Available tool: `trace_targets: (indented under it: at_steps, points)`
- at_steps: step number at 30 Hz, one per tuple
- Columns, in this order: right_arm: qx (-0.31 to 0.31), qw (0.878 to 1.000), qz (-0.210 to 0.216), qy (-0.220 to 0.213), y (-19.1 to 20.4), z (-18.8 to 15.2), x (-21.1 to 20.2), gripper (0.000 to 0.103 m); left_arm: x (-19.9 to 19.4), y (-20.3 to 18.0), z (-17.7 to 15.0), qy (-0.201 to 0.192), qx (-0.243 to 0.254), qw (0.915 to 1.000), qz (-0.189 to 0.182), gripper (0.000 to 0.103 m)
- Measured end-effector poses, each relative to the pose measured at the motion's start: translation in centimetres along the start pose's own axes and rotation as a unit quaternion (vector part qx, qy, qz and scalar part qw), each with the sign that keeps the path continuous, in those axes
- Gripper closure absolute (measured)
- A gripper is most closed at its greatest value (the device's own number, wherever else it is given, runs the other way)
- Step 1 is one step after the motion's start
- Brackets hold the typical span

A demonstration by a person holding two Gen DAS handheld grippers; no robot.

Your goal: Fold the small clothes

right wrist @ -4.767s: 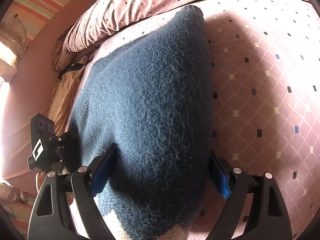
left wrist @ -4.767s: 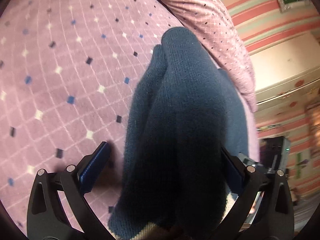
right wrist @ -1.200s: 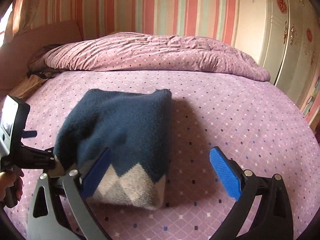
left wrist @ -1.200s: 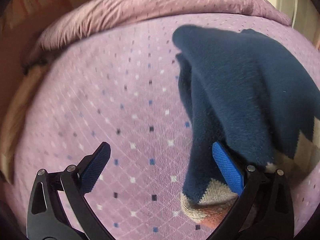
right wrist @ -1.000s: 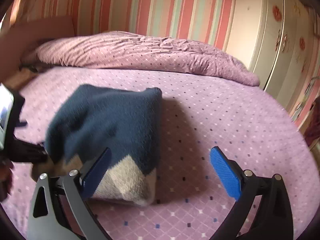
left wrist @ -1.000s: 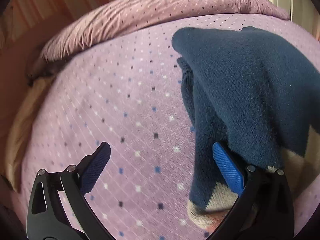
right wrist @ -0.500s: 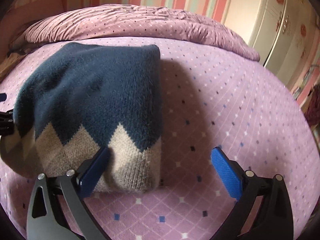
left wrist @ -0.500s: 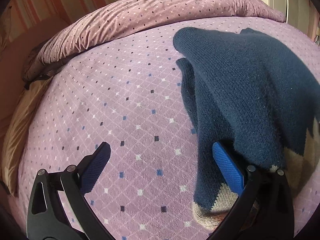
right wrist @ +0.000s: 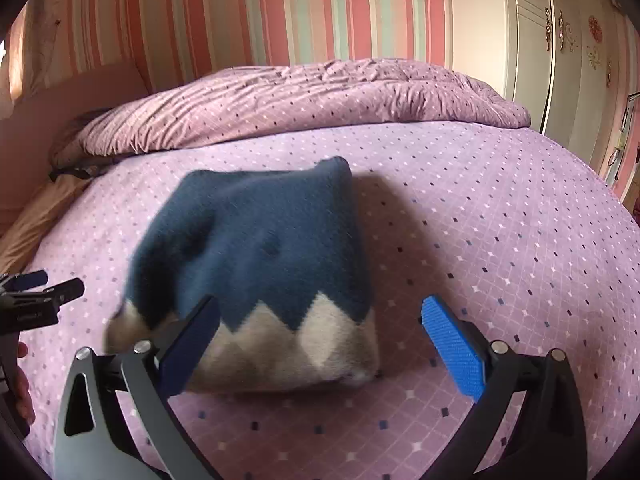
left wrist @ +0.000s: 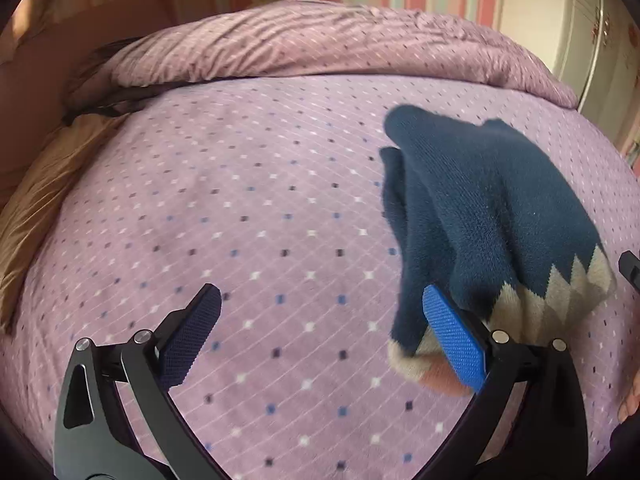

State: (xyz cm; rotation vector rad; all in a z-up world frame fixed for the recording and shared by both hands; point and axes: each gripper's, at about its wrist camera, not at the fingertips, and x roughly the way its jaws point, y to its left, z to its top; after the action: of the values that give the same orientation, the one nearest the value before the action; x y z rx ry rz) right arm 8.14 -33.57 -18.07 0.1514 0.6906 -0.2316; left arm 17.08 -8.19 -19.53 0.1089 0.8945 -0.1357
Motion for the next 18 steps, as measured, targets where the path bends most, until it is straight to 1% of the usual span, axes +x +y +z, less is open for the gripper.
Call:
trace_targets:
  at_steps: [2, 4, 6, 8, 9, 13, 16, 18]
  points:
    - [0.003, 1.000, 0.012, -0.005, 0.6, 0.1, -1.0, 0.002, -1.3, 0.7, -0.5, -0.002, -0.008, 1.0000, 0.003, 0.003]
    - [0.004, 1.000, 0.023, -0.007, 1.2, 0.0, -2.1, 0.002, -3.3, 1.5, -1.2, -0.018, -0.017, 0.9997, -0.006, 0.003]
    - [0.004, 1.000, 0.029, -0.005, 1.7, -0.1, -3.0, 0.002, -5.4, 2.2, -2.0, -0.037, -0.021, 0.9991, -0.005, 0.003]
    - [0.006, 1.000, 0.029, -0.008, 2.2, -0.3, -4.2, 0.002, -6.7, 2.5, -2.7, -0.043, -0.022, 0.9988, -0.010, 0.003]
    - [0.004, 1.000, 0.025, -0.011, 2.5, -0.4, -4.9, 0.002, -7.6, 2.5, -3.3, -0.042, -0.022, 0.9987, -0.017, 0.003]
    - [-0.022, 1.000, 0.000, -0.018, 3.8, -1.0, -7.6, 0.002, -10.1, 2.5, -5.0, -0.046, -0.015, 0.9985, -0.026, 0.003]
    - [-0.036, 0.999, -0.013, -0.026, 4.5, -1.4, -9.7, 0.002, -11.7, 2.4, -6.1, -0.043, -0.009, 0.9987, -0.026, 0.003]
    - [-0.036, 0.999, -0.018, -0.022, 4.7, -1.7, -10.9, 0.002, -12.7, 2.0, -6.7, -0.040, 0.004, 0.9990, -0.020, 0.003]
